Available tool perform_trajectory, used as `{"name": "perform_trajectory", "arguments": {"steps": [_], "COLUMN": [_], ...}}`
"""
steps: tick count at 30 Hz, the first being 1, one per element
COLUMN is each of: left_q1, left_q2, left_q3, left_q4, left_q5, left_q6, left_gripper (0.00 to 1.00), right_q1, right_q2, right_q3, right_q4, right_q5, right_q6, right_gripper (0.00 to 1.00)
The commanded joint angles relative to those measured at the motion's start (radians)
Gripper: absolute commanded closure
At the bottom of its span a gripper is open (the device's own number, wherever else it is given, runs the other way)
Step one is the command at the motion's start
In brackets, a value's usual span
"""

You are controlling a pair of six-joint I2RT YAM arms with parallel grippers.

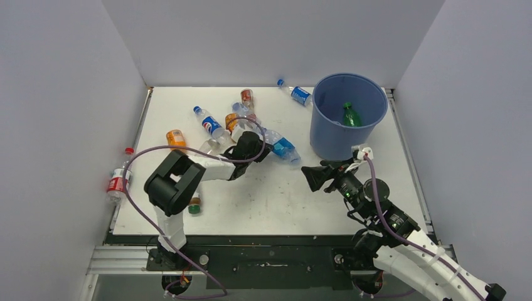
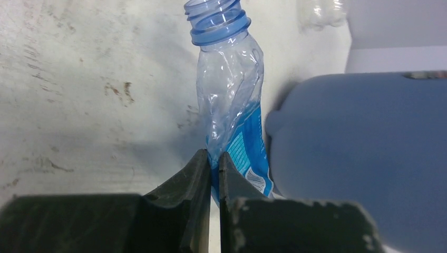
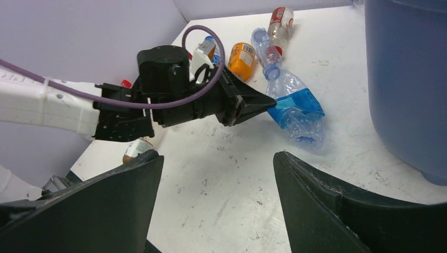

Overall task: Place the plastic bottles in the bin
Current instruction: Pick up the plastic bottle at the center of the board.

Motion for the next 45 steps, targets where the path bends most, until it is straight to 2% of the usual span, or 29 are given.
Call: {"name": "perform_trajectory", "arguments": {"steps": [1,6,12,15,17,21,25,28,33,37,39,45], "left_q1": [0.0,0.028,0.17,0.226,0.24,0.255,0.25,0.246,0.231,0.218,0.208,0.174], "left_q2": [-0.216,-0.474,-0.806,-0.926,-0.984,-1.067,-1.099,-1.112,-1.115,-1.13,-1.14,-1.163], "left_q3": [-0.037,-0.083,-0.114,-0.11,-0.121,-0.183,-0.232,-0.263,-0.275,-0.299,-0.309,-0.339], "left_q4": [0.045,-0.048,-0.155,-0.216,-0.228,-0.131,-0.034,0.041,0.066,0.078,0.068,0.039], "left_q5": [0.021,0.064,0.317,0.487,0.589,0.798,0.905,0.946,0.973,0.979,0.977,0.942], "left_q6": [0.1,0.24,0.483,0.609,0.662,0.695,0.666,0.626,0.615,0.62,0.635,0.686], "left_gripper": [1.0,1.0,1.0,1.0,1.0,1.0,1.0,1.0,1.0,1.0,1.0,1.0], "right_q1": [0.006,0.007,0.007,0.005,0.003,0.001,-0.001,-0.003,-0.003,0.0,0.003,0.03], "right_q2": [0.001,0.059,0.098,0.139,0.18,0.266,0.309,0.343,0.422,0.495,0.522,0.566], "right_q3": [0.086,0.159,0.193,0.218,0.24,0.277,0.303,0.314,0.341,0.356,0.349,0.341], "right_q4": [-0.005,-0.033,0.036,0.113,0.164,0.277,0.328,0.379,0.423,0.424,0.462,0.517], "right_q5": [-0.001,-0.055,-0.167,-0.258,-0.325,-0.471,-0.484,-0.511,-0.522,-0.523,-0.544,-0.552], "right_q6": [-0.036,-0.08,-0.057,-0.025,0.004,0.059,0.076,0.102,0.138,0.156,0.176,0.195], "right_gripper": [0.21,0.17,0.01,0.1,0.1,0.1,0.1,0.1,0.09,0.0,0.11,0.67]}}
